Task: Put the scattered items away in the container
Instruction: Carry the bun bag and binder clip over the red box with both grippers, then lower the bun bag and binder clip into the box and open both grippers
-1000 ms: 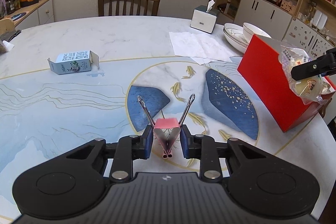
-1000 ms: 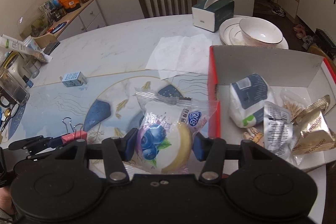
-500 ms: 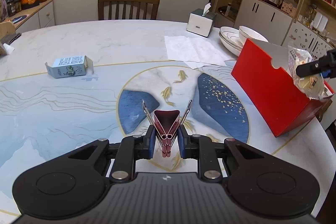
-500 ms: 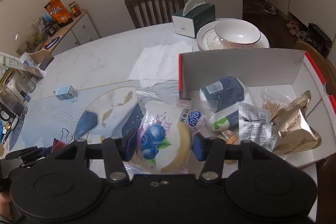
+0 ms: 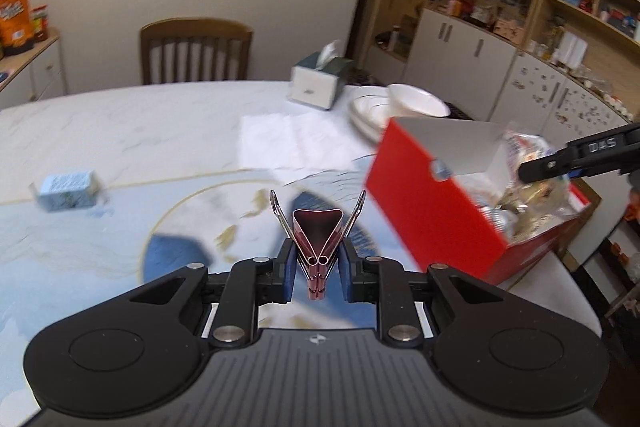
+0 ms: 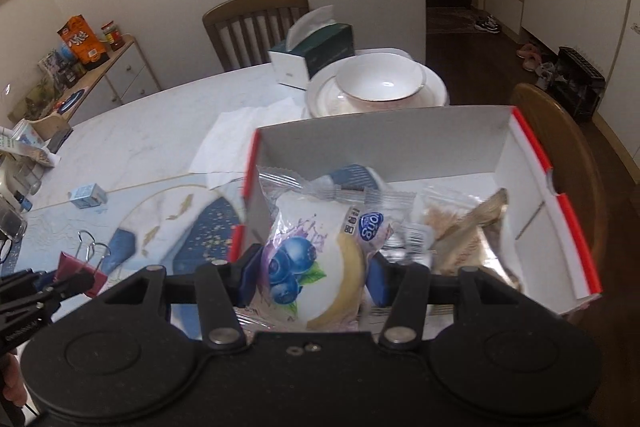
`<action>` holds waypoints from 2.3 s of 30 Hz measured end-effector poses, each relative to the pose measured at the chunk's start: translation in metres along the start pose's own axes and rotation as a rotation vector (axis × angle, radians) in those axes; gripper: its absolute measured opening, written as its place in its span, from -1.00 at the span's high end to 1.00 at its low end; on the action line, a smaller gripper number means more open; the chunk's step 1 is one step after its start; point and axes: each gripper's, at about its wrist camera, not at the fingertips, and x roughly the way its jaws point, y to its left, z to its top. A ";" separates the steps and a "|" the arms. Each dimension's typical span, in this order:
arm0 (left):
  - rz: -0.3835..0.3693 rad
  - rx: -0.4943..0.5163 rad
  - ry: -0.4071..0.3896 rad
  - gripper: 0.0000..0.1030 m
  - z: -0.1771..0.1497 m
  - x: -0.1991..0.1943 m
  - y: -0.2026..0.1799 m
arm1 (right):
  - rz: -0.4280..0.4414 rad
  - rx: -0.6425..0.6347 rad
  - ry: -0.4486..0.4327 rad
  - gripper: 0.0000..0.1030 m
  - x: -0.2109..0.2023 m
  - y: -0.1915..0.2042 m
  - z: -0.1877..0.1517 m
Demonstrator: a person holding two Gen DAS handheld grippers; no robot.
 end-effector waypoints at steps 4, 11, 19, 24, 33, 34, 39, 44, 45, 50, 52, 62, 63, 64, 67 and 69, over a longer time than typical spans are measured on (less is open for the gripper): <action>-0.034 0.054 -0.007 0.61 0.012 0.009 -0.030 | -0.005 0.003 0.006 0.01 0.001 -0.021 0.000; -0.091 0.138 -0.025 0.61 0.034 0.028 -0.082 | -0.007 -0.005 0.009 0.01 0.004 -0.049 0.000; -0.137 0.216 -0.023 0.61 0.059 0.057 -0.131 | 0.011 -0.105 0.022 0.01 0.010 -0.056 0.000; -0.152 0.227 0.004 0.61 0.074 0.081 -0.151 | 0.021 -0.142 0.026 0.01 0.012 -0.058 -0.001; -0.127 0.250 0.091 0.61 0.086 0.130 -0.170 | 0.023 -0.226 0.049 0.01 0.027 -0.053 -0.002; -0.122 0.253 0.097 0.61 0.086 0.135 -0.170 | 0.023 -0.226 0.054 0.01 0.030 -0.054 -0.002; -0.113 0.274 0.133 0.61 0.087 0.157 -0.174 | 0.028 -0.207 0.086 0.02 0.043 -0.062 -0.002; -0.112 0.273 0.191 0.61 0.085 0.177 -0.177 | 0.026 -0.228 0.096 0.01 0.049 -0.063 -0.005; -0.112 0.276 0.202 0.61 0.084 0.179 -0.178 | 0.025 -0.233 0.096 0.01 0.049 -0.063 -0.006; -0.104 0.287 0.252 0.61 0.081 0.193 -0.182 | 0.002 -0.294 0.089 0.02 0.052 -0.058 -0.010; -0.101 0.280 0.267 0.61 0.082 0.197 -0.181 | -0.014 -0.311 0.090 0.01 0.056 -0.058 -0.011; -0.107 0.282 0.355 0.61 0.082 0.215 -0.180 | 0.021 -0.278 0.128 0.00 0.060 -0.064 -0.011; -0.109 0.281 0.361 0.61 0.081 0.216 -0.180 | 0.019 -0.280 0.129 0.00 0.060 -0.063 -0.010; -0.107 0.284 0.366 0.61 0.081 0.217 -0.181 | 0.017 -0.280 0.129 -0.01 0.061 -0.062 -0.010; -0.110 0.290 0.383 0.61 0.079 0.220 -0.181 | 0.016 -0.275 0.128 -0.02 0.063 -0.061 -0.009; -0.104 0.288 0.391 0.61 0.078 0.222 -0.180 | 0.019 -0.270 0.129 -0.03 0.063 -0.061 -0.008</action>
